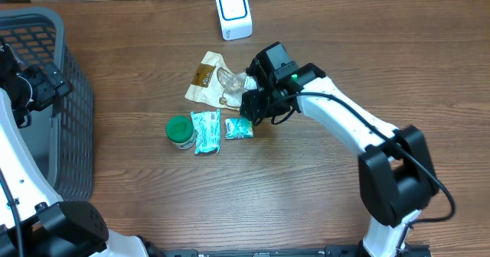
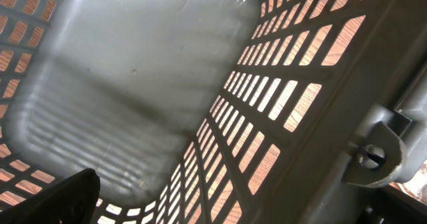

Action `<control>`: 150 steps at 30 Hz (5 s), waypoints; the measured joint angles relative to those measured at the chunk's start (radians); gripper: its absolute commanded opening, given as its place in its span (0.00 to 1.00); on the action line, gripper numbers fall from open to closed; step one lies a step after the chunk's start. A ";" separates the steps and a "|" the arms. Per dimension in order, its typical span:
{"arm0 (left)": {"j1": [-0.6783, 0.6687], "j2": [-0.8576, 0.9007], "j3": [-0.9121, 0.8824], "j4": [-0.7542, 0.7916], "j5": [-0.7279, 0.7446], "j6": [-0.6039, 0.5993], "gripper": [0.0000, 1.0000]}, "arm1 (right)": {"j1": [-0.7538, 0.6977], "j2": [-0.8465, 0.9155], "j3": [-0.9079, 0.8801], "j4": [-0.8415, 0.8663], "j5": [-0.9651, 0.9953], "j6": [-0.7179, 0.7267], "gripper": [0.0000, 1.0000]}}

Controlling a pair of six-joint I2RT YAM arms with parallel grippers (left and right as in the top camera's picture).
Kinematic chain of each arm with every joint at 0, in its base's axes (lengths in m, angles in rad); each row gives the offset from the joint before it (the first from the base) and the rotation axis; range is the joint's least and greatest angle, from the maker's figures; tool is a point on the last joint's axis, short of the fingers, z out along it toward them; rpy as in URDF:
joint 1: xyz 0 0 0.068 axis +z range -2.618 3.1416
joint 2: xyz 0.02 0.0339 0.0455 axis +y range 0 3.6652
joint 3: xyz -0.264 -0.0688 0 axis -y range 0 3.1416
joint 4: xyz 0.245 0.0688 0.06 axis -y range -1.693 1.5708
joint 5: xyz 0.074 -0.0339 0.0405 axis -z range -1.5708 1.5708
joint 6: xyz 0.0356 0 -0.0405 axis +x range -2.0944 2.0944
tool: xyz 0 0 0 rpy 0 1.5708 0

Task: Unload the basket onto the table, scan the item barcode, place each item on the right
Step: 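Reach the right gripper to the teal tissue pack near the snack bag, then grasp the teal tissue pack with the right gripper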

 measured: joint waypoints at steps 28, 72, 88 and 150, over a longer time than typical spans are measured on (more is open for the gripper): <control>0.000 0.000 0.000 0.000 0.000 0.003 1.00 | -0.009 0.121 0.000 -0.078 -0.111 0.048 0.04; 0.000 0.000 0.000 0.000 0.000 0.003 1.00 | -0.075 -0.035 -0.023 -0.174 0.058 -0.365 0.68; 0.000 0.000 0.000 0.000 0.000 0.003 1.00 | -0.076 0.059 -0.038 -0.155 0.041 -0.405 0.40; 0.000 0.000 0.000 0.000 0.000 0.003 1.00 | -0.075 -0.066 -0.221 -0.113 0.095 0.017 0.41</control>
